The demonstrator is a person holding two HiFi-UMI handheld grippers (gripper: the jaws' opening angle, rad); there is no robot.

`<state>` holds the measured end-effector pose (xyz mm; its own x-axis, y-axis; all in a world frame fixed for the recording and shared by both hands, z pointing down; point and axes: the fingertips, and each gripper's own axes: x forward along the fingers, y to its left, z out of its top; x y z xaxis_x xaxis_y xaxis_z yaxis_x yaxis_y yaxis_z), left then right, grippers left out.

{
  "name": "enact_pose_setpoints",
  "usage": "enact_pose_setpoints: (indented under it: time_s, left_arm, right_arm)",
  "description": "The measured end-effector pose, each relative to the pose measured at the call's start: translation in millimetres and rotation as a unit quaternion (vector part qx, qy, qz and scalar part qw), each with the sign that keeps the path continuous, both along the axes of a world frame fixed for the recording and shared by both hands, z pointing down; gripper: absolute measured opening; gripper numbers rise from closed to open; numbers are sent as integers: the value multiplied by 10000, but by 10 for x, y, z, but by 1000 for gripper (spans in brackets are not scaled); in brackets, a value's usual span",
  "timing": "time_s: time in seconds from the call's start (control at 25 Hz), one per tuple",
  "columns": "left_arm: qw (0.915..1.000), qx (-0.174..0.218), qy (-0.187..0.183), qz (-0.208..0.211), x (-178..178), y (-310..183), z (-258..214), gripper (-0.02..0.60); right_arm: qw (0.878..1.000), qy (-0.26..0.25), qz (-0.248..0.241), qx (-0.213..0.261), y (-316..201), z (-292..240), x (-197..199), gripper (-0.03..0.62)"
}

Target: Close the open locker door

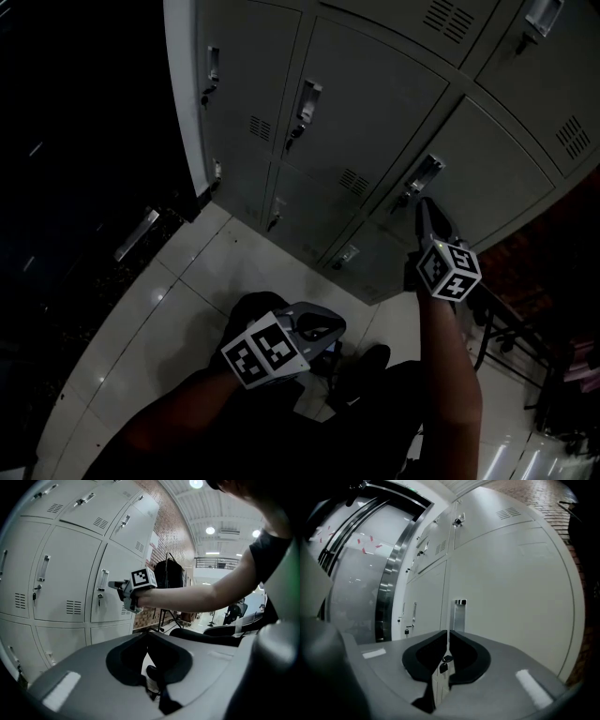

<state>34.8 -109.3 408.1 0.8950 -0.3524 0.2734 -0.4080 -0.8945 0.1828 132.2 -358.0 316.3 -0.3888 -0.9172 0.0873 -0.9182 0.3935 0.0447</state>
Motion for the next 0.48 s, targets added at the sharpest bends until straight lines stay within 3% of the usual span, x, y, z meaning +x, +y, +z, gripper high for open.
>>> enact_pose_setpoints:
  time_s: [0.48]
  left_arm:
    - [10000, 11, -3, 27, 1, -1, 18, 12]
  right_arm:
    - [9980, 161, -579, 192, 1150, -58, 490, 3]
